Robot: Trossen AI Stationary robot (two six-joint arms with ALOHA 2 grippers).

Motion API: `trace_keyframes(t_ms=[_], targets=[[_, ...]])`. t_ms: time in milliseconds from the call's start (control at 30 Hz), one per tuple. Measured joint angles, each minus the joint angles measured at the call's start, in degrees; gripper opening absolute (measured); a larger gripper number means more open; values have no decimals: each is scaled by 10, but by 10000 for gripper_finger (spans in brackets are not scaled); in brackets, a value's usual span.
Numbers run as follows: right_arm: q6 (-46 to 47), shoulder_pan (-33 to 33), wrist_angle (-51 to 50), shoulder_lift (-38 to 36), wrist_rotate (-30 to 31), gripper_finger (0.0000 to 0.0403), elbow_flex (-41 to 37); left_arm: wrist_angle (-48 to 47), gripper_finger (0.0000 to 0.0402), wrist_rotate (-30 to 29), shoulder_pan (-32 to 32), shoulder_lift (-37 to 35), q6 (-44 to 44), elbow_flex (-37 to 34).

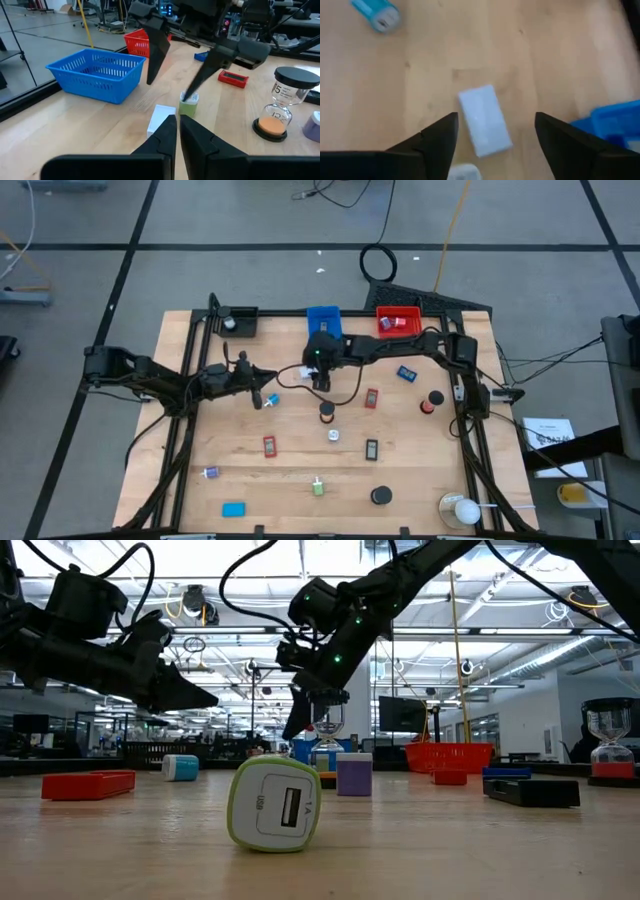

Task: Pick & Place Office items
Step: Put the white digital clock into the blue basket

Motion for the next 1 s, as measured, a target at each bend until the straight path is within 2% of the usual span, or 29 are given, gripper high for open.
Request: trace_keyframes(t_ms=[67, 200, 367, 533, 700, 1000], targets=[[10, -1, 15, 0, -23, 268, 0, 0, 30, 0, 0, 0, 0, 0], [8, -1, 43, 13, -23, 269, 0, 0, 30, 0, 0, 0, 0, 0], [23, -11, 22, 20, -52, 270, 9, 2, 30, 0, 0, 0, 7, 0], [10, -11, -36, 56, -20, 270, 59, 2, 31, -3, 1, 0, 9, 0], [-1, -11, -82, 90, -21, 270, 124, 0, 31, -4, 0, 0, 8, 0], [-15, -14, -105, 109, -5, 270, 130, -3, 31, -3, 0, 0, 9, 0]])
